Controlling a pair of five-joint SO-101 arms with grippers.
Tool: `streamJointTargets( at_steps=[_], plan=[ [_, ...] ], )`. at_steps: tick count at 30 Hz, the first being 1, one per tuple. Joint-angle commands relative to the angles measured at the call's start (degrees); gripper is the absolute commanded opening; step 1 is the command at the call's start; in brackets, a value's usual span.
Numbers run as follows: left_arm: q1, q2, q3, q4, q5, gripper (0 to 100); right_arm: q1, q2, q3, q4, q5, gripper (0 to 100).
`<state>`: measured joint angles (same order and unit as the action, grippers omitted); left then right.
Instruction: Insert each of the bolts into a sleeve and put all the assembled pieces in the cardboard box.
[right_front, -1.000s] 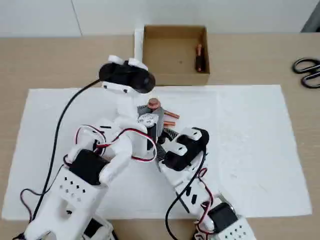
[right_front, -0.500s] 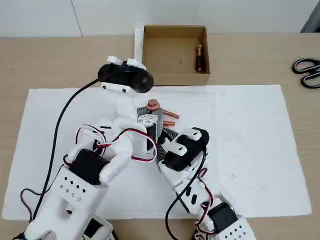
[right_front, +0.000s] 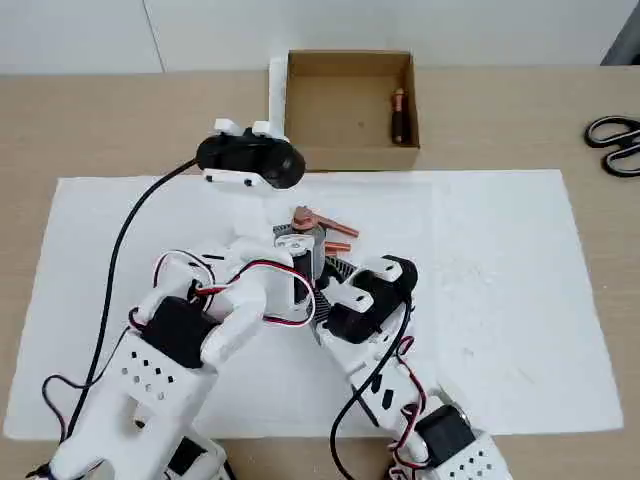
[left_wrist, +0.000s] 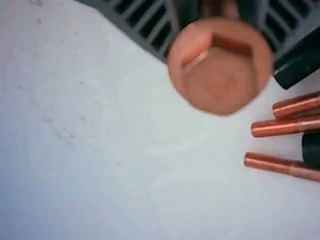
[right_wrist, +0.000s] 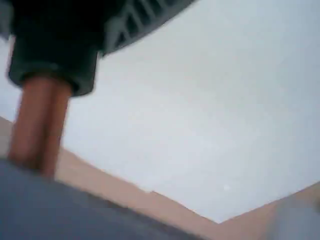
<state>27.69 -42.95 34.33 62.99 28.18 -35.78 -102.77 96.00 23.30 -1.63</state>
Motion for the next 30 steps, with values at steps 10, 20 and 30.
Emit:
streamJointTargets(
  at_steps=[10, 20, 30],
  plan=[
    [-0.7, 0.6, -0.1, 2.8, 2.9, 1, 0.6, -1.4, 0.5, -1.9, 0.6, 0.5],
    [1.9, 0.6, -0.1, 4.1, 0.6, 1, 0.6, -1.4, 0.5, -1.9, 0.6, 0.5],
    [2.1, 0.5, -0.1, 8.2, 0.4, 30, 0.7, -1.4, 0.5, -1.9, 0.7, 0.5]
  ],
)
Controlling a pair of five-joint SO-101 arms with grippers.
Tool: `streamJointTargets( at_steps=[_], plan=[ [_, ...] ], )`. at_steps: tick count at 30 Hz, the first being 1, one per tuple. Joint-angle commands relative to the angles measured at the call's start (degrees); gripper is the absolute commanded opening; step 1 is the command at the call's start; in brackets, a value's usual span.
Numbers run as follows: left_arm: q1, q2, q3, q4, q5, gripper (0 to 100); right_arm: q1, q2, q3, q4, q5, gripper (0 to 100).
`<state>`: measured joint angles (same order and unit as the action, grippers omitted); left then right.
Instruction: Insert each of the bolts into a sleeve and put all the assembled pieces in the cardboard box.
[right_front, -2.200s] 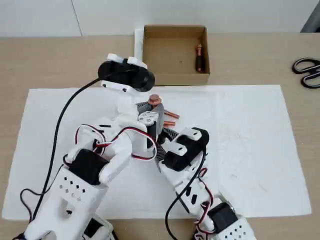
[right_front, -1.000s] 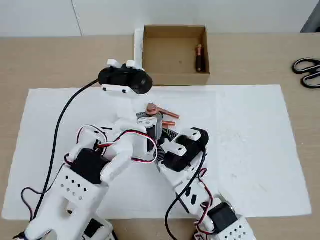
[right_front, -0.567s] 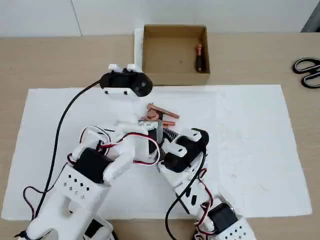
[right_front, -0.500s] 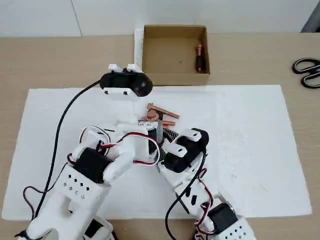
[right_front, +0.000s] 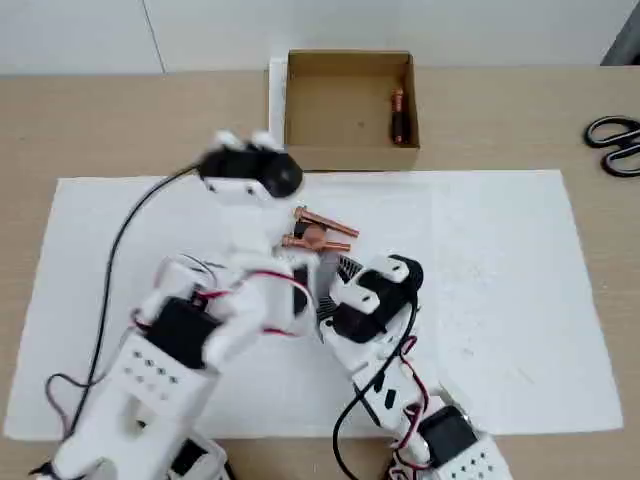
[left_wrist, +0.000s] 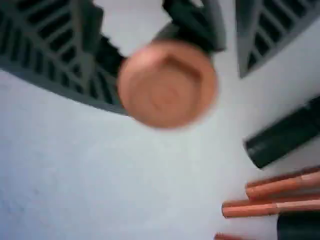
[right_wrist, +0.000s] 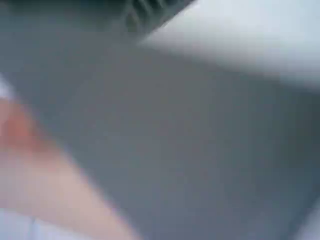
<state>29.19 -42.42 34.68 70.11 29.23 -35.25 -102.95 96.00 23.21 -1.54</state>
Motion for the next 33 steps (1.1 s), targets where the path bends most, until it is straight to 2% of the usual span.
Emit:
streamJointTargets(
  at_steps=[1, 7, 14, 24, 28, 33],
  plan=[
    [0.6, 0.0, -0.5, 1.1, -0.6, 30, 0.1, -1.2, 0.5, -1.8, 0.6, 0.5],
    [0.3, -0.1, -1.1, 1.1, -0.7, 30, 0.2, -1.2, 0.5, -1.8, 0.6, 0.5],
    [-7.8, -0.1, -10.6, 6.6, -0.8, 30, 0.2, -1.2, 0.5, -1.8, 0.6, 0.5],
    [-13.2, -0.1, -15.1, 8.4, -0.8, 30, 0.2, -1.2, 0.5, -1.8, 0.6, 0.5],
    [-17.9, -0.1, -18.7, 10.1, -0.8, 30, 2.2, -1.1, 0.5, -1.8, 0.6, 0.5],
    [-28.1, 0.0, -24.2, 14.3, -0.5, 30, 9.1, -1.1, 0.4, -1.8, 0.7, 0.4]
  ],
)
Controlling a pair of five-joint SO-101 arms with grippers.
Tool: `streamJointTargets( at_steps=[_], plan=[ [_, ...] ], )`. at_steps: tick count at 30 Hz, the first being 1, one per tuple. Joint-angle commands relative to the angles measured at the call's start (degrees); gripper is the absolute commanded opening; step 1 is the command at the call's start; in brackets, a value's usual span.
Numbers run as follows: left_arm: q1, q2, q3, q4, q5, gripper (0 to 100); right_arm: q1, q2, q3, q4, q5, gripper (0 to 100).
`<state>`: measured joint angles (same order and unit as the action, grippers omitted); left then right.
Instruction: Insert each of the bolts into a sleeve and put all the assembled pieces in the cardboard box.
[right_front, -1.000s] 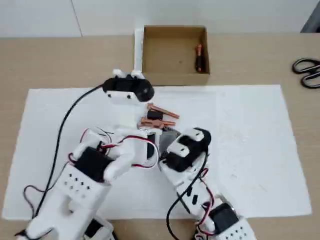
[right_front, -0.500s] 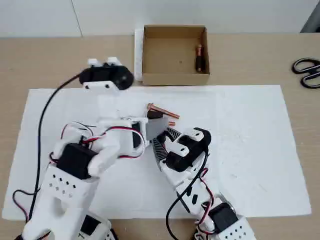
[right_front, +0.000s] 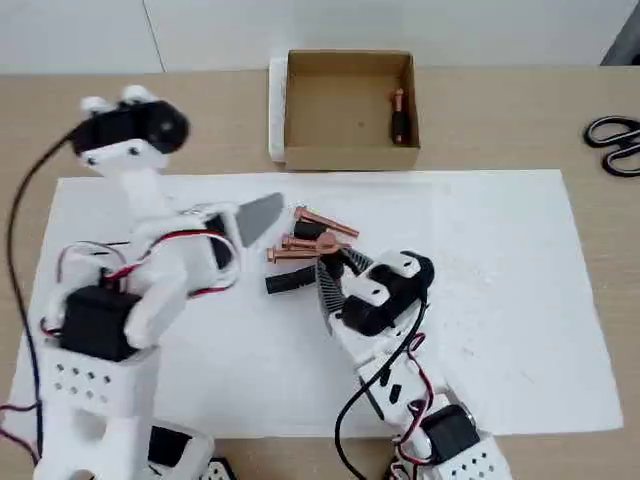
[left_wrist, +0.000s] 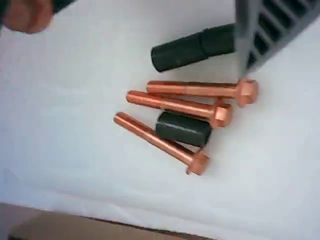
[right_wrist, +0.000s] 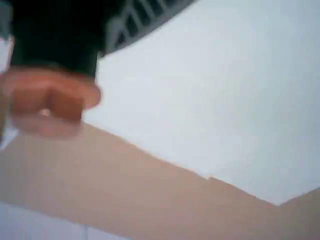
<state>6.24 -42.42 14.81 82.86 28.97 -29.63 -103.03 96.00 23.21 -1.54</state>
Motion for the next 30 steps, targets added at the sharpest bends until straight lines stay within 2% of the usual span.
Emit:
streamJointTargets(
  at_steps=[1, 6, 8, 11, 19, 30],
  plan=[
    [-7.5, 0.0, -5.0, 1.8, -0.3, 30, 4.5, -1.0, -0.4, -1.5, 0.8, 0.4],
    [-17.9, 0.4, -4.8, 2.2, -0.8, 30, 8.6, -0.8, -6.2, -1.2, 5.4, 0.4],
    [-21.4, 0.4, -3.4, 2.0, -5.7, 30, 10.0, 0.6, -9.4, -1.2, 6.3, 0.4],
    [-22.1, 0.4, -0.9, 1.7, -15.9, 30, 11.7, 8.1, -16.9, -1.6, 6.4, 0.4],
    [-22.2, 0.1, 4.9, 2.1, -21.0, 30, 15.8, 52.3, -52.1, -1.8, 6.1, 0.4],
    [-22.2, 0.1, 6.0, 5.2, -22.3, 30, 16.5, 107.6, -100.9, -1.8, 6.1, 0.4]
  ],
)
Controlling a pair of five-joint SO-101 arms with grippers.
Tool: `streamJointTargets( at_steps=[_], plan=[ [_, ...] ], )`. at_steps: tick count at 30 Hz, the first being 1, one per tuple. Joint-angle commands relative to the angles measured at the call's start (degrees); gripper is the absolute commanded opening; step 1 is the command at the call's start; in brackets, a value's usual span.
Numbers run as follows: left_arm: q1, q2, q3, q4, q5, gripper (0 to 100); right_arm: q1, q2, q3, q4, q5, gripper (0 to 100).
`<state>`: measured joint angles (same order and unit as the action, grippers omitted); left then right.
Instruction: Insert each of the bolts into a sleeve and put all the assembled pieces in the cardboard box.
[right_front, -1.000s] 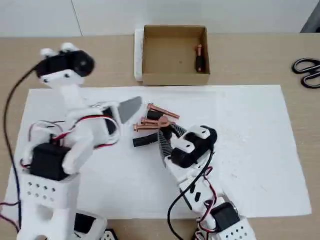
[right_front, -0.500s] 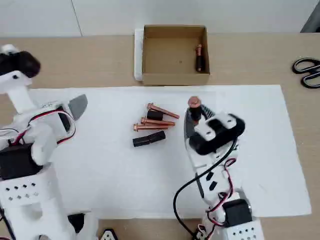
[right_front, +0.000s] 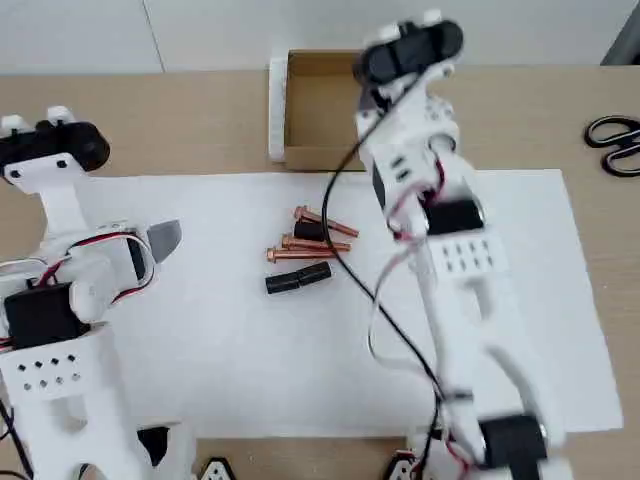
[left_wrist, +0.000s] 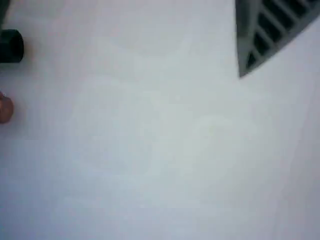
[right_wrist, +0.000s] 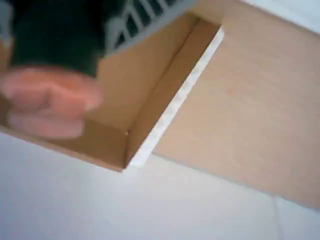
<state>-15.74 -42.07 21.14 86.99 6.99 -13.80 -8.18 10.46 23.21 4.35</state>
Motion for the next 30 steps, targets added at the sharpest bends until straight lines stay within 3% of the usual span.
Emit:
streamJointTargets(
  at_steps=[1, 13, 23, 30],
  plan=[
    [-0.2, -0.3, -0.3, 1.4, -0.4, 30, 0.9, 17.1, -19.3, -1.8, 0.2, 0.4],
    [0.0, -0.3, -0.3, 2.1, -0.4, 30, 2.3, 63.2, -63.1, -1.3, 0.4, 0.4],
    [0.1, -0.1, -0.3, 1.9, -0.4, 30, 2.5, 80.6, -80.4, -1.1, 0.5, 1.3],
    [0.1, -0.1, -0.3, 2.0, -0.4, 30, 2.4, 83.3, -81.5, -1.1, 0.5, 24.2]
  ],
)
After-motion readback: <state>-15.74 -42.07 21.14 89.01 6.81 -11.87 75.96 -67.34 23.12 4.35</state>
